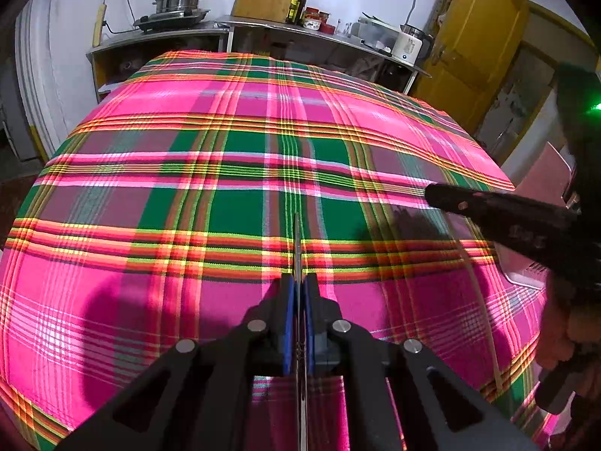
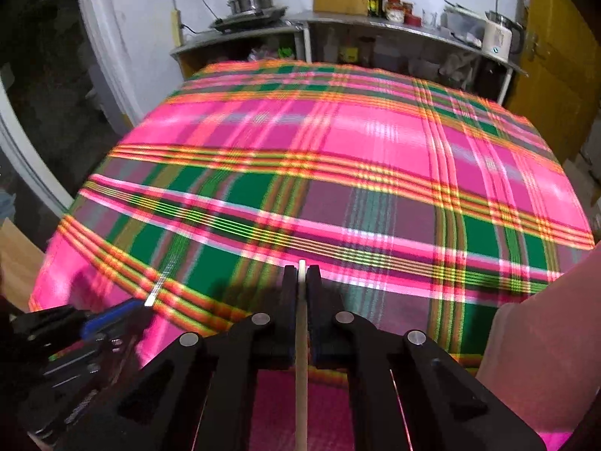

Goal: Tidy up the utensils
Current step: 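Lift both held chopsticks and carry them toward the pink basket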

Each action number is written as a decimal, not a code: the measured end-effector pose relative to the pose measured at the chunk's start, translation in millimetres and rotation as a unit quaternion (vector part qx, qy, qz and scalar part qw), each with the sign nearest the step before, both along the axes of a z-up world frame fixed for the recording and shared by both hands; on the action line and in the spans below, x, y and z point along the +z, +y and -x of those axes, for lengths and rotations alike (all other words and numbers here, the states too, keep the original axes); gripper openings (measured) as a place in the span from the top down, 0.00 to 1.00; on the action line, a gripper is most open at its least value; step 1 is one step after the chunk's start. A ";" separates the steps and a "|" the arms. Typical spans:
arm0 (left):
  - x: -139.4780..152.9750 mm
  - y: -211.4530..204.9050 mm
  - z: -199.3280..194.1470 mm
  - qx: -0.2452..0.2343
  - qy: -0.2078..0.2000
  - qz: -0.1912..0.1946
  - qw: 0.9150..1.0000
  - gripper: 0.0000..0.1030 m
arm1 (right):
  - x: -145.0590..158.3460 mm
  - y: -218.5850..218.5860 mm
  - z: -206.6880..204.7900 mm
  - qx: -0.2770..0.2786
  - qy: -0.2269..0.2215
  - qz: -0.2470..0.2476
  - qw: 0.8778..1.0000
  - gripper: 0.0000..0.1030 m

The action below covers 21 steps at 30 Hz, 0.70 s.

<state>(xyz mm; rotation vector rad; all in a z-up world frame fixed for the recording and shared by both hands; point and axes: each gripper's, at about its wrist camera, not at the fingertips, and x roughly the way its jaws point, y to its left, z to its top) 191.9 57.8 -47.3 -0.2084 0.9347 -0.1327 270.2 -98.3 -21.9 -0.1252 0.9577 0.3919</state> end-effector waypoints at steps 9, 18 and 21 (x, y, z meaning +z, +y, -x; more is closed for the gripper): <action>18.2 5.7 1.1 0.000 -0.005 0.016 1.000 0.94 | 55.9 -4.3 32.9 0.013 -0.052 -0.030 0.998 0.95; 52.9 1.2 17.9 -0.009 -0.034 0.017 0.999 0.94 | 97.8 -24.1 65.5 0.010 -0.090 -0.053 0.994 0.95; 63.8 -1.2 26.1 -0.013 -0.044 0.015 0.999 0.94 | 108.4 -33.5 76.3 0.005 -0.100 -0.060 0.993 0.95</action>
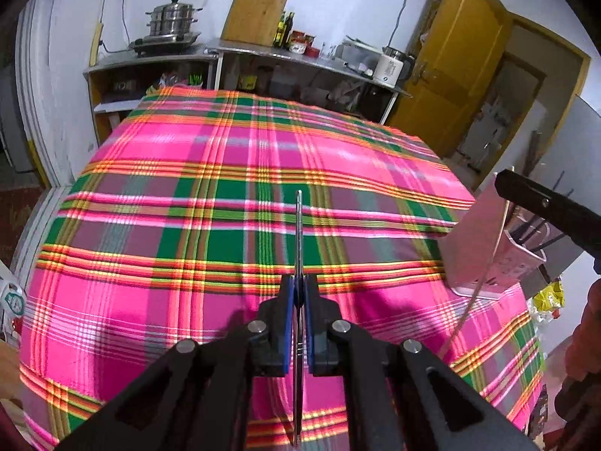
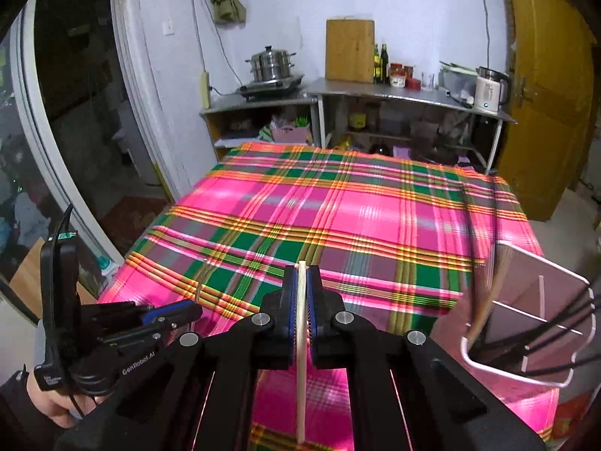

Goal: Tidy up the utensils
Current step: 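Lift both held chopsticks and carry them toward the pink basket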

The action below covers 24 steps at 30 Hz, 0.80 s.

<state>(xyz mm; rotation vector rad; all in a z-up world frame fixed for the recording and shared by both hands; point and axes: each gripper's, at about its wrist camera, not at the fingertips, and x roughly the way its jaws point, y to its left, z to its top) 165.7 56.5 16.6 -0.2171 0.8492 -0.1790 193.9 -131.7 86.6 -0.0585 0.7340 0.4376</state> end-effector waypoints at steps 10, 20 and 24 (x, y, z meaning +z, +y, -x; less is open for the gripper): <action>38.5 -14.3 24.2 -0.018 -0.030 -0.003 0.999 0.94 | 25.4 -28.1 30.7 -0.013 -0.028 -0.024 0.999 0.95; 84.3 -45.4 37.4 -0.061 -0.069 0.008 0.996 0.94 | 43.5 -61.4 52.2 -0.037 -0.048 -0.042 0.997 0.95; 98.1 -65.1 37.8 -0.082 -0.079 0.009 0.993 0.94 | 49.7 -78.2 57.5 -0.051 -0.055 -0.050 0.996 0.95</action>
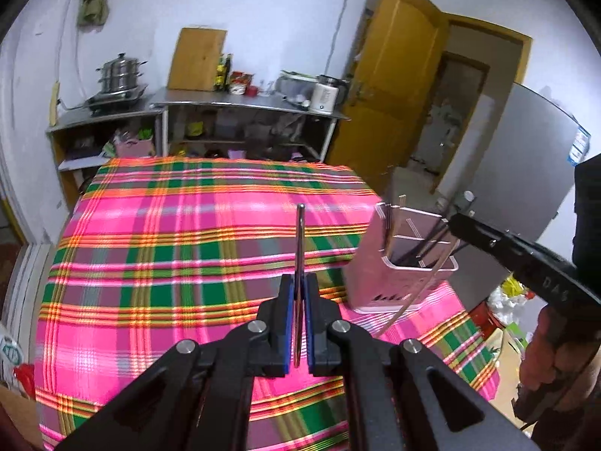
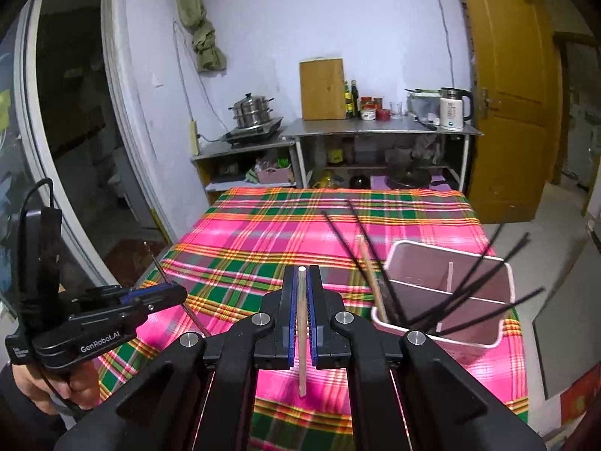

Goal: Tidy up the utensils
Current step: 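Lift both held chopsticks and carry them toward the pink basket, then lower both held chopsticks into the pink basket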

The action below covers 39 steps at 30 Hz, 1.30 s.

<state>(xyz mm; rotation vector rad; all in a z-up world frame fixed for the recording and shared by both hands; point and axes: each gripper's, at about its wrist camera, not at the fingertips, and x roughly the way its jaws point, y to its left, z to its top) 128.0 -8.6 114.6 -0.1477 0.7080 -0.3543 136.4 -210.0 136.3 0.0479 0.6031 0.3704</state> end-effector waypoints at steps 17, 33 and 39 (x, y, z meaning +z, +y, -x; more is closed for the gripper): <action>50.5 -93.7 -33.9 -0.087 -0.037 0.014 0.995 0.94 | 41.9 -81.9 0.8 -0.094 -0.054 -0.036 0.993 0.95; 41.9 -134.6 -85.9 -0.091 -0.031 0.020 0.995 0.94 | 47.1 -102.2 -23.9 -0.122 -0.073 -0.051 0.989 0.95; 34.8 -136.6 -92.2 -0.092 -0.025 0.018 0.995 0.94 | 53.6 -104.1 -29.6 -0.124 -0.078 -0.053 0.988 0.95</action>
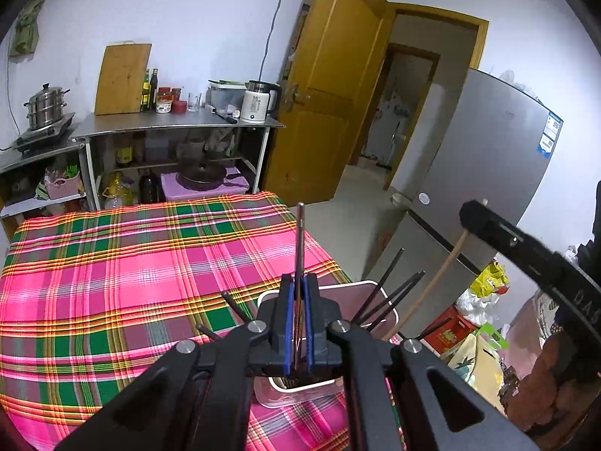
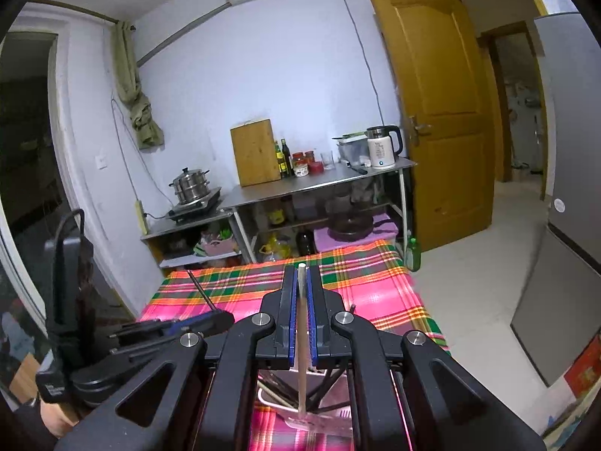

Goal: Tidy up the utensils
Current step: 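Lower both held chopsticks into the pink basket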

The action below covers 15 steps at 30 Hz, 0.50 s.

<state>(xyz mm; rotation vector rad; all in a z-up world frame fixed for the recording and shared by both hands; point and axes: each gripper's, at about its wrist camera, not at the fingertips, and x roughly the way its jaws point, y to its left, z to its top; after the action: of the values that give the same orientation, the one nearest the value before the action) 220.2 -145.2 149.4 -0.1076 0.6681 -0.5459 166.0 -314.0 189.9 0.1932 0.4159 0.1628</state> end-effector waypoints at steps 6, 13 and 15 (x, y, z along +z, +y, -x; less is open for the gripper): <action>-4.1 -1.2 -0.9 -0.002 0.004 -0.001 1.000 0.94 | -1.8 3.5 -2.1 0.002 -0.001 0.005 1.000 0.95; -24.1 -2.1 0.1 -0.006 0.022 -0.008 1.000 0.94 | -32.2 11.9 -2.6 -0.002 0.029 0.027 0.999 0.95; -30.4 -3.0 2.7 -0.009 0.027 -0.012 1.000 0.94 | -41.0 12.8 -2.0 0.002 0.039 0.025 0.999 0.95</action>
<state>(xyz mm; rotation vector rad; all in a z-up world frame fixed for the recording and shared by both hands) 217.5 -148.2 119.1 -0.0942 0.7277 -0.5539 167.9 -301.2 148.8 0.1502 0.4979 0.1489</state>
